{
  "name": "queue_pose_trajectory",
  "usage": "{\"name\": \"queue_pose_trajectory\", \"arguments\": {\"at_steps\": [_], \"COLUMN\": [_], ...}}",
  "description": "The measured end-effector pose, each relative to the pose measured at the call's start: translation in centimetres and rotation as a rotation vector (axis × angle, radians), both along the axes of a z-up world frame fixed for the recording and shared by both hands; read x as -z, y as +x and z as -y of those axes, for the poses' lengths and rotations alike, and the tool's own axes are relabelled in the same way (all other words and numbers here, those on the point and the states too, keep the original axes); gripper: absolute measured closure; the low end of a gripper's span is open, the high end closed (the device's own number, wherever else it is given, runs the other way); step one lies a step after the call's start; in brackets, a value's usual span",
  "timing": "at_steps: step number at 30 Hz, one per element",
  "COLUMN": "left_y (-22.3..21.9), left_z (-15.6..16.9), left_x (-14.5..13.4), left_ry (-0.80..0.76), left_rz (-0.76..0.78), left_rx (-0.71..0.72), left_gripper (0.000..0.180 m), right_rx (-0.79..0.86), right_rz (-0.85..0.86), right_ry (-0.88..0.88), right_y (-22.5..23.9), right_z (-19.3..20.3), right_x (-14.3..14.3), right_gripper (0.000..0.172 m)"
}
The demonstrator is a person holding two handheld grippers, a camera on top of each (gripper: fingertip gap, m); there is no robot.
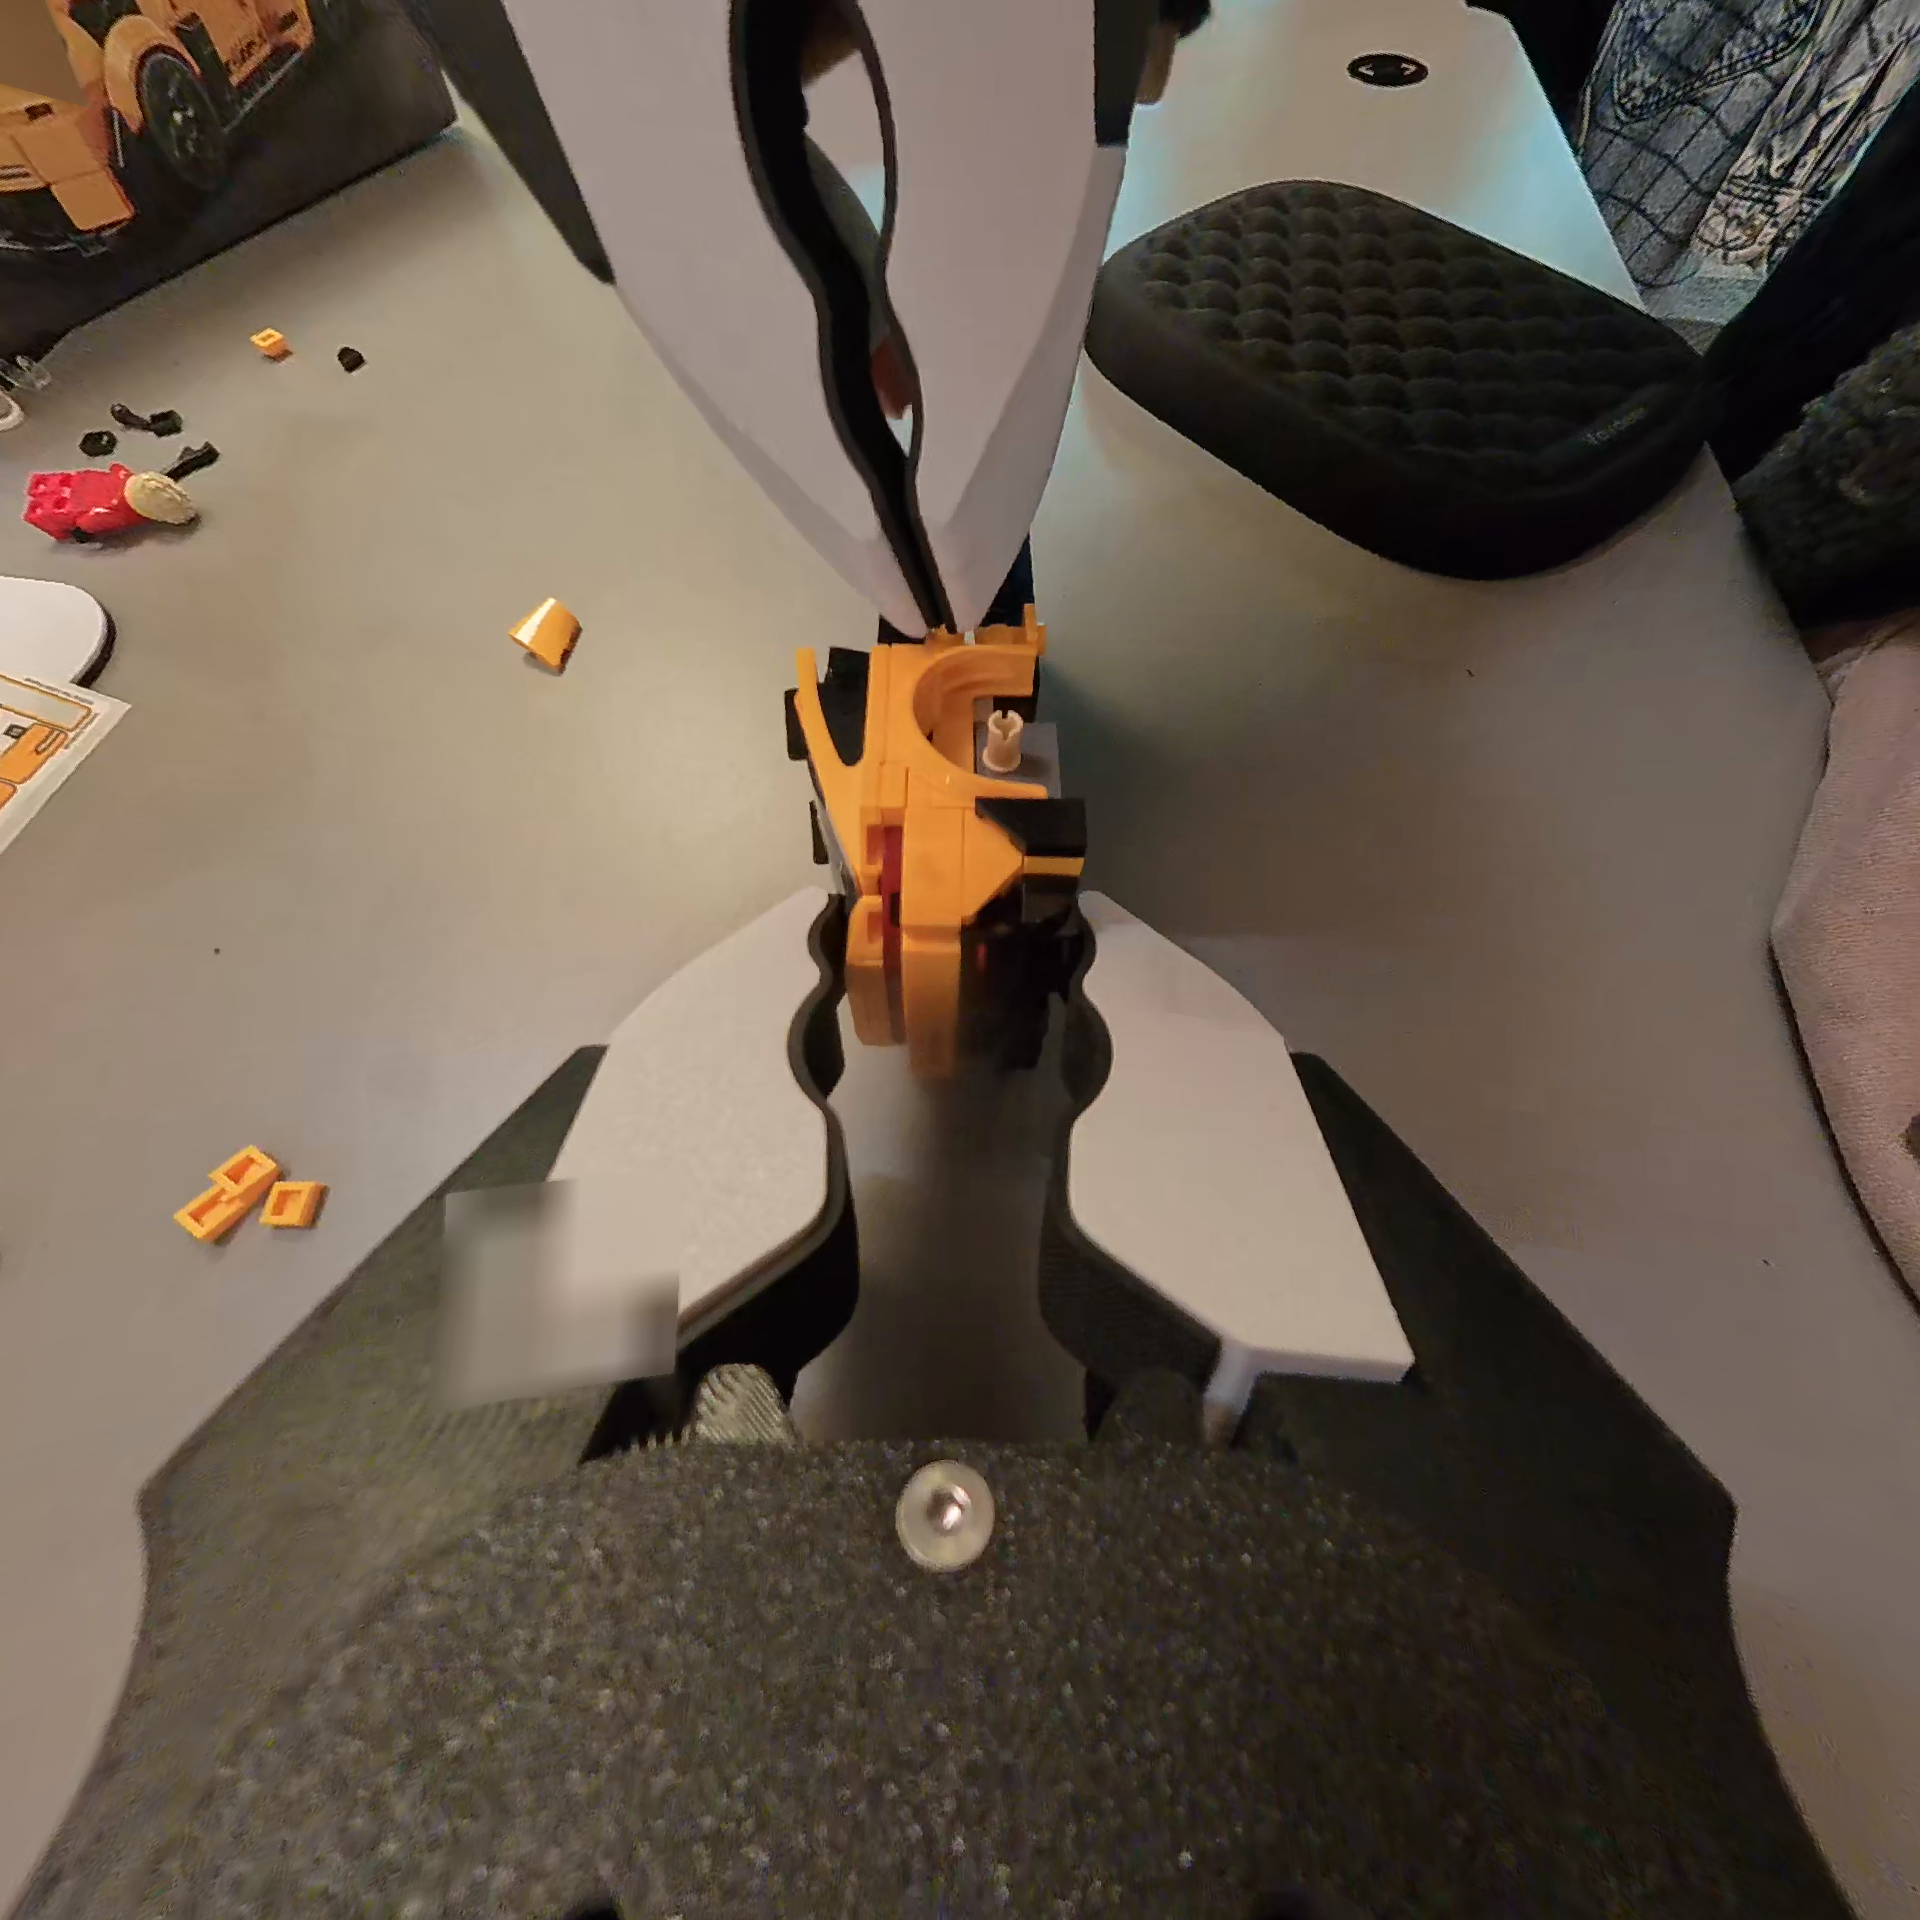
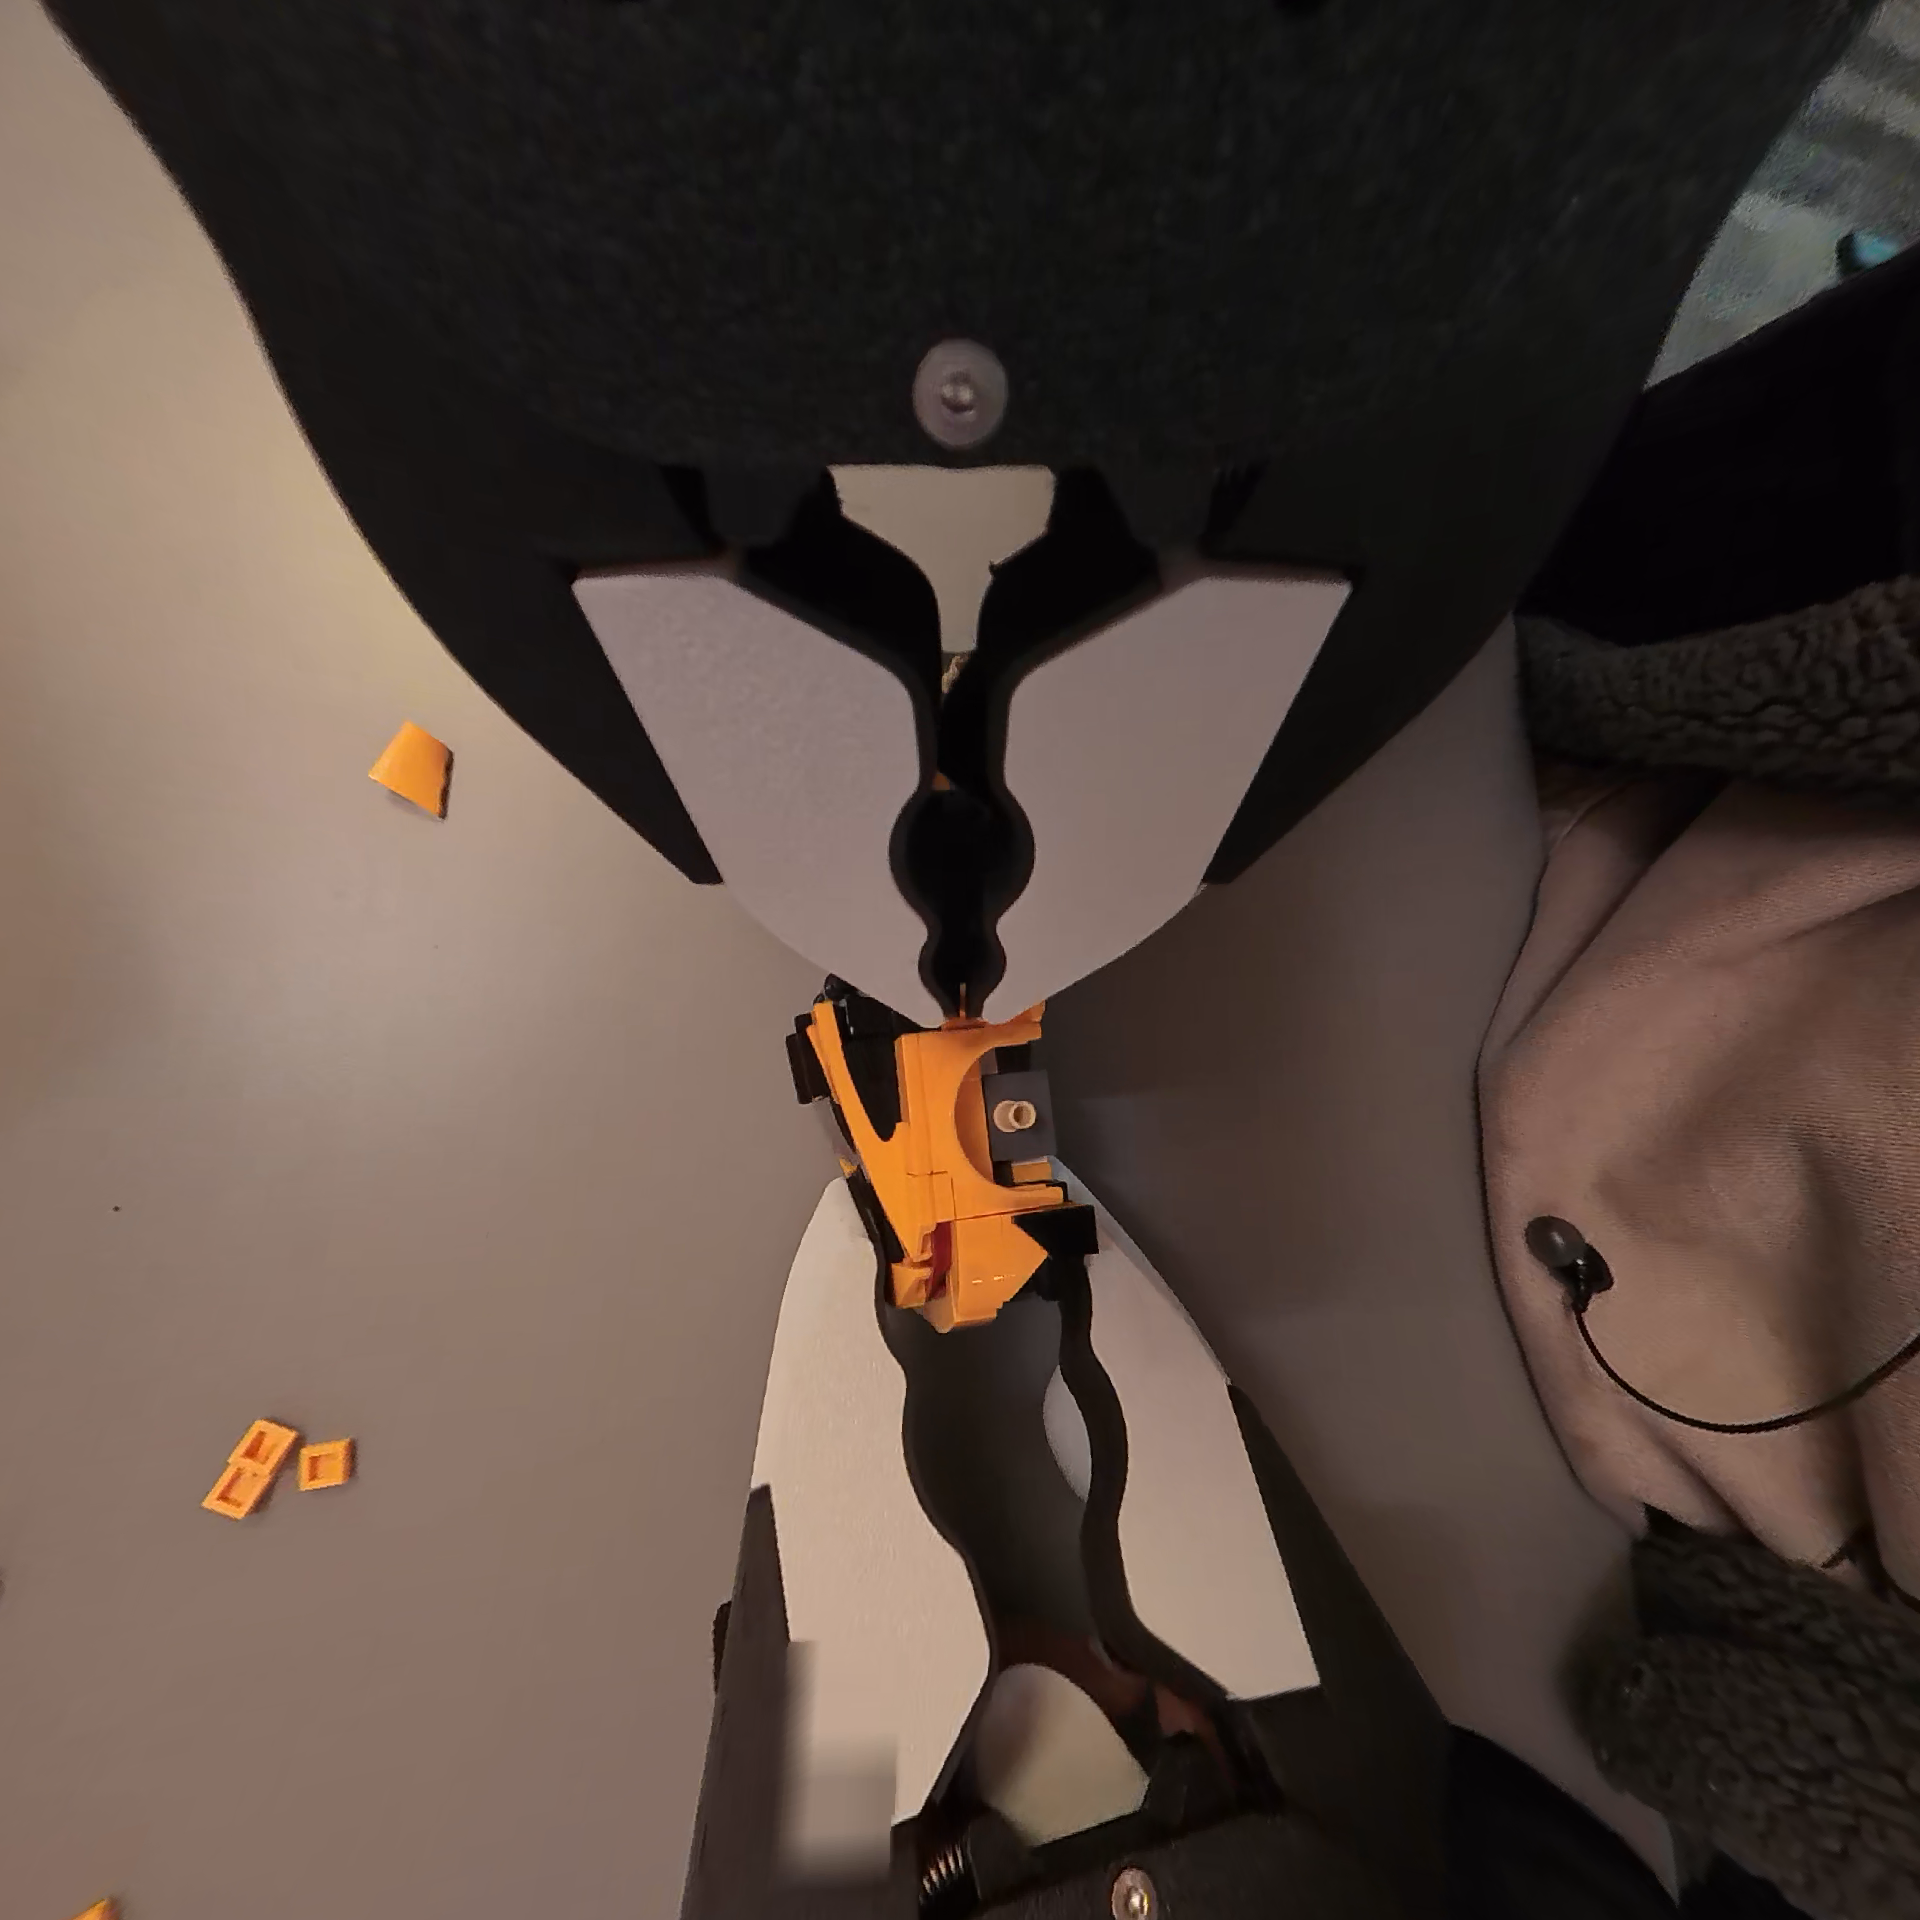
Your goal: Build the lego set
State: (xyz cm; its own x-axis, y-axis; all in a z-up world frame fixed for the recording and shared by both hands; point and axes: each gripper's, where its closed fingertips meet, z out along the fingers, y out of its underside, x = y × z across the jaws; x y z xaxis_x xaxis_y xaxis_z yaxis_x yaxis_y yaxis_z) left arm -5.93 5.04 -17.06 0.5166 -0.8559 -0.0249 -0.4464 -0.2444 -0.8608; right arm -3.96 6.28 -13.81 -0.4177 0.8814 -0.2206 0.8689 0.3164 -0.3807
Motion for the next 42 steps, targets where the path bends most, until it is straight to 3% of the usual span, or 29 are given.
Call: {"name": "queue_pose_trajectory", "arguments": {"at_steps": [25, 42], "left_y": [0.13, 0.17], "left_z": [-0.13, -0.12], "left_x": [0.01, 0.01], "left_ry": [0.008, 0.003], "left_rz": [-0.008, -0.004], "left_rx": [-0.012, -0.02], "left_gripper": [0.142, 0.142], "right_rx": [-0.007, -0.042], "right_rz": [0.217, 0.166], "right_ry": [-0.014, 0.037], "right_y": [0.04, -0.09], "right_z": [0.02, 0.03], "right_x": [0.15, 0.25], "right_gripper": [0.172, 0.172]}}
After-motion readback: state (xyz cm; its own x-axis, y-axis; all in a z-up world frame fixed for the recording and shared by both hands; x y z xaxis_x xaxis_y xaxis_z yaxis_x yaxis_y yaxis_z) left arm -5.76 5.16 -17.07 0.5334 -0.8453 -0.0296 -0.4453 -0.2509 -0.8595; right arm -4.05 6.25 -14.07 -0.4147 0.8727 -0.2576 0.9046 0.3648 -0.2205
